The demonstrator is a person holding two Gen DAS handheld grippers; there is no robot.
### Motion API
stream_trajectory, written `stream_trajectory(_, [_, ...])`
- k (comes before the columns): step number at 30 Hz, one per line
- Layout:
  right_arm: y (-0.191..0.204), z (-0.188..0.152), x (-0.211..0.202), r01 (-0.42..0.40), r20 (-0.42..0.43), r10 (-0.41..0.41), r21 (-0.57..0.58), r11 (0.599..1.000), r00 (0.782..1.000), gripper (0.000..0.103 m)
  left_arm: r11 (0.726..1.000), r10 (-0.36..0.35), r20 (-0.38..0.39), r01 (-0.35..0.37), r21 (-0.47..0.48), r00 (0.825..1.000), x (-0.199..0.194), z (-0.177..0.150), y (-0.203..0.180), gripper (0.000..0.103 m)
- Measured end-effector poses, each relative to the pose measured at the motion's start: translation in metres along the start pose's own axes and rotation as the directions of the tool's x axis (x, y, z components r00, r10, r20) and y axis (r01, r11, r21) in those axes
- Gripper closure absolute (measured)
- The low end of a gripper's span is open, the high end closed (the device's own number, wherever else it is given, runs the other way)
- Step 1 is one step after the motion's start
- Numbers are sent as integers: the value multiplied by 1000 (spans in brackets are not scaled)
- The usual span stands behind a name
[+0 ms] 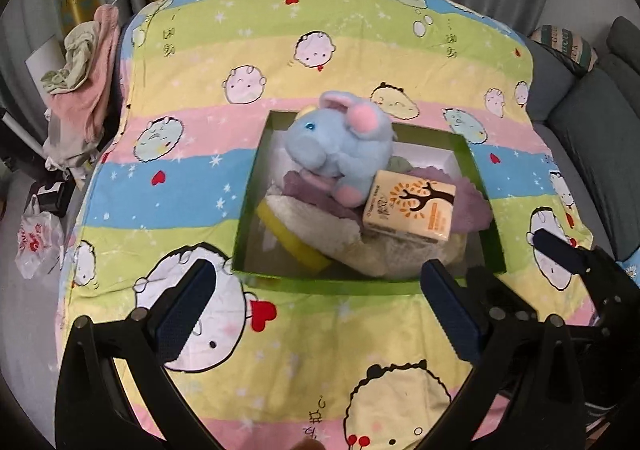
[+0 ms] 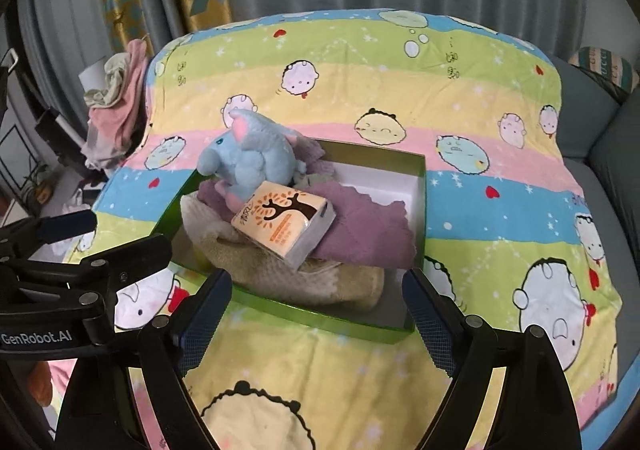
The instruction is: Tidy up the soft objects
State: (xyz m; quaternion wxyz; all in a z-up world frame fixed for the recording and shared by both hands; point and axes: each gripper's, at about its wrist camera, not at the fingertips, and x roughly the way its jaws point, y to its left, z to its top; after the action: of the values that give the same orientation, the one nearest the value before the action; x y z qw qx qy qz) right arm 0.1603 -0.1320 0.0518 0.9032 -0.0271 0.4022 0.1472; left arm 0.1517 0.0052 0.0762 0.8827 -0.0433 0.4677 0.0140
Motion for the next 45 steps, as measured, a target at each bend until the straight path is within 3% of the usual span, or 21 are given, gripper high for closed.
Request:
stream_trajectory(6, [0,4,1,19,-63,-19,7,1000,998,16,999,34,-49,-35,-22,998,0,0,8,1])
stream_trajectory(15, [-7,7,-2,30,-62,-27,47,998,998,16,993,108,-65,-110,-29,992,5,-2,23,1])
stream_trajectory(45, [-9,12,7,57,-67,-56,24,998,996,15,994,105,-117,-105,8,988,29,3,5,1])
